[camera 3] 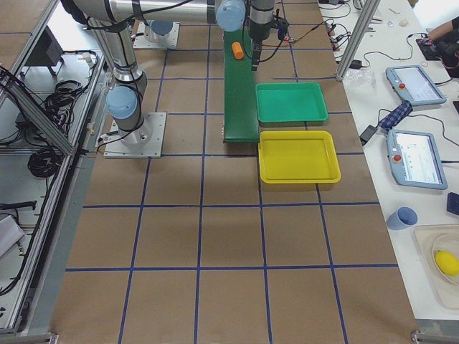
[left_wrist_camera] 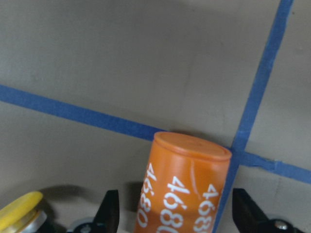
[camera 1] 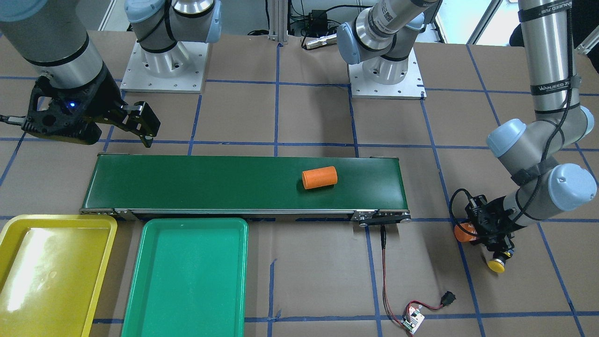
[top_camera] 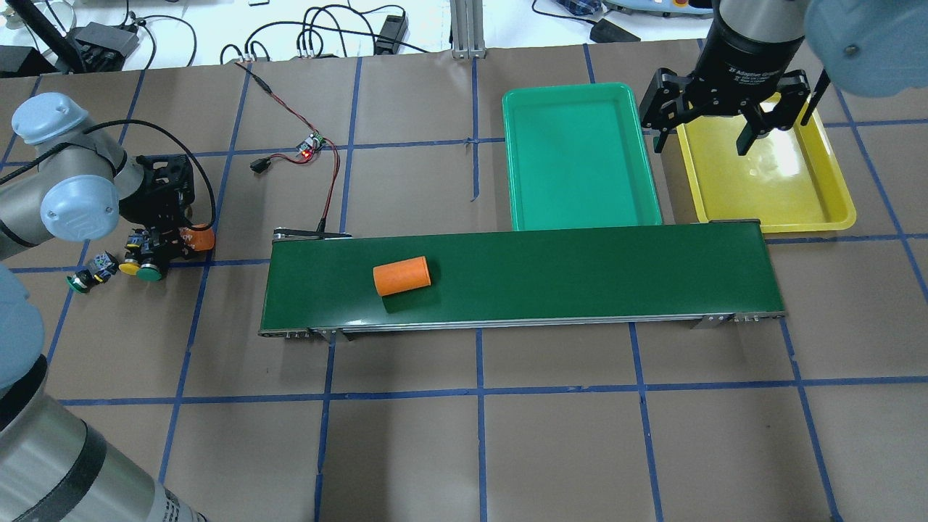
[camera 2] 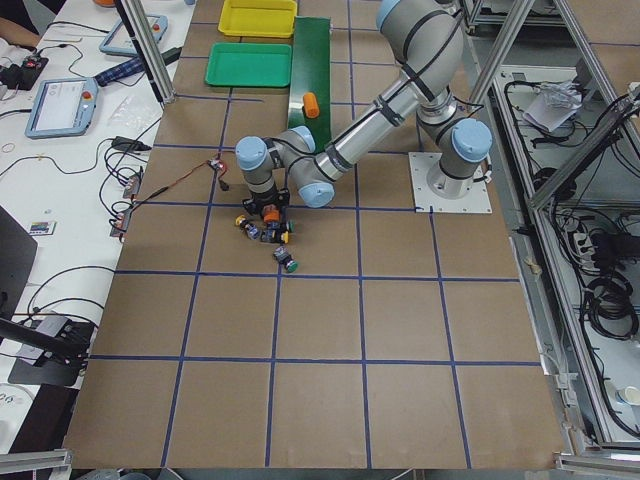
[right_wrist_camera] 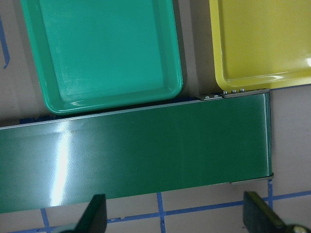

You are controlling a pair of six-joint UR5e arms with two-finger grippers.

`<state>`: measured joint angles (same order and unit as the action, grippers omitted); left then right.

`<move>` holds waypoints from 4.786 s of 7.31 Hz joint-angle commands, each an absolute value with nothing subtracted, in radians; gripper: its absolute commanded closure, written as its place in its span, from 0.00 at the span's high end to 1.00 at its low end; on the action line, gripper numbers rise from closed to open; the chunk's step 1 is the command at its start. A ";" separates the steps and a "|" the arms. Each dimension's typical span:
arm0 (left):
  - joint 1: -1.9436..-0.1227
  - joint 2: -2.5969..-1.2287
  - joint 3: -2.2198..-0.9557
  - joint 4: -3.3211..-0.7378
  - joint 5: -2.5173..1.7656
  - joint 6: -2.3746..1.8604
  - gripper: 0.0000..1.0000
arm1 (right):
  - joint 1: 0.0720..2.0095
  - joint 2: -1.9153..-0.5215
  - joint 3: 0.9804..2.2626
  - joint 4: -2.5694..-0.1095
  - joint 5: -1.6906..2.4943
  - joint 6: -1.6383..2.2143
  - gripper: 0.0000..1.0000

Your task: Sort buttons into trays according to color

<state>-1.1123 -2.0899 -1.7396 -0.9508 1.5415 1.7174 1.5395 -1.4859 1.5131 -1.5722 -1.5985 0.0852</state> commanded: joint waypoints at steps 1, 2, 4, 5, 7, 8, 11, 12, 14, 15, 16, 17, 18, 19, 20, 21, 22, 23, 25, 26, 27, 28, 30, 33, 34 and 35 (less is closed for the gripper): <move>-1.127 -2.033 -1.744 -0.959 1.535 1.717 0.00 | 1.540 -1.496 1.517 -1.572 -1.597 0.075 1.00; -1.138 -1.984 -1.770 -0.966 1.537 1.717 0.00 | 1.540 -1.496 1.519 -1.572 -1.594 0.069 1.00; -1.224 -1.834 -1.863 -0.994 1.540 1.710 0.00 | 1.540 -1.494 1.520 -1.572 -1.598 -0.109 1.00; -1.297 -1.771 -1.912 -0.994 1.543 1.706 0.00 | 1.540 -1.494 1.522 -1.572 -1.598 -0.209 1.00; -1.443 -1.698 -1.968 -0.999 1.543 1.636 0.00 | 1.542 -1.508 1.578 -1.592 -1.598 -0.437 1.00; -1.521 -1.691 -2.006 -0.994 1.542 1.558 0.00 | 1.542 -1.512 1.613 -1.630 -1.598 -0.586 1.00; -1.612 -1.726 -2.043 -0.973 1.542 1.457 0.31 | 1.533 -1.558 1.731 -1.744 -1.609 -0.872 1.00; -1.612 -1.732 -2.045 -0.933 1.540 1.441 0.92 | 1.531 -1.577 1.780 -1.788 -1.641 -0.964 1.00; -1.606 -1.695 -2.057 -0.940 1.540 1.410 1.00 | 1.529 -1.585 1.857 -1.889 -1.663 -1.214 0.98; -1.576 -1.680 -2.045 -0.933 1.543 1.347 1.00 | 1.522 -1.586 1.900 -1.945 -1.702 -1.330 0.98; -1.489 -1.675 -2.034 -0.965 1.545 1.347 1.00 | 1.496 -1.588 1.943 -1.986 -1.722 -1.360 0.93; -1.353 -1.678 -2.007 -1.004 1.539 1.357 1.00 | 1.462 -1.591 1.994 -2.003 -1.707 -1.382 0.93; -1.219 -1.715 -1.952 -1.006 1.536 1.361 1.00 | 1.453 -1.592 2.040 -2.104 -1.703 -1.438 0.93; -1.128 -1.753 -1.866 -1.006 1.532 1.362 1.00 | 1.450 -1.591 2.101 -2.206 -1.703 -1.518 0.93; -1.080 -1.822 -1.748 -1.008 1.539 1.362 1.00 | 1.419 -1.588 2.162 -2.315 -1.698 -1.561 0.94; -1.072 -1.894 -1.693 -1.009 1.545 1.347 1.00 | 1.355 -1.586 2.178 -2.312 -1.583 -1.625 1.00; -1.071 -1.955 -1.675 -1.000 1.542 1.313 1.00 | 1.326 -1.586 2.178 -2.312 -1.547 -1.667 1.00; -1.071 -2.012 -1.666 -0.997 1.542 1.217 1.00 | 1.325 -1.586 2.178 -2.310 -1.540 -1.674 1.00; -1.063 -2.084 -1.648 -0.953 1.543 1.158 1.00 | 1.325 -1.588 2.178 -2.310 -1.543 -1.658 1.00; -1.063 -2.117 -1.620 -0.931 1.578 1.152 1.00 | 1.325 -1.588 2.181 -2.293 -1.543 -1.657 1.00; -1.063 -2.138 -1.614 -0.928 1.601 1.125 1.00 | 1.327 -1.589 2.177 -2.242 -1.525 -1.655 1.00; -1.069 -2.152 -1.615 -0.896 1.603 1.077 1.00 | 1.328 -1.592 2.178 -2.227 -1.482 -1.655 1.00; -1.069 -2.184 -1.626 -0.894 1.601 1.002 1.00 | 1.331 -1.588 2.177 -2.227 -1.471 -1.667 1.00; -1.074 -2.187 -1.612 -0.893 1.602 1.008 0.00 | 1.336 -1.585 2.177 -2.227 -1.470 -1.684 1.00; -1.078 -2.187 -1.603 -0.888 1.600 1.053 0.00 | 1.344 -1.579 2.177 -2.229 -1.471 -1.710 1.00; -1.100 -2.166 -1.580 -0.909 1.603 1.232 0.00 | 1.345 -1.566 2.177 -2.230 -1.474 -1.761 1.00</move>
<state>-1.0812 -2.1831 -1.6016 -0.8946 1.6013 1.0777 1.3413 -1.5782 2.1767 -2.2286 -1.4714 -1.7108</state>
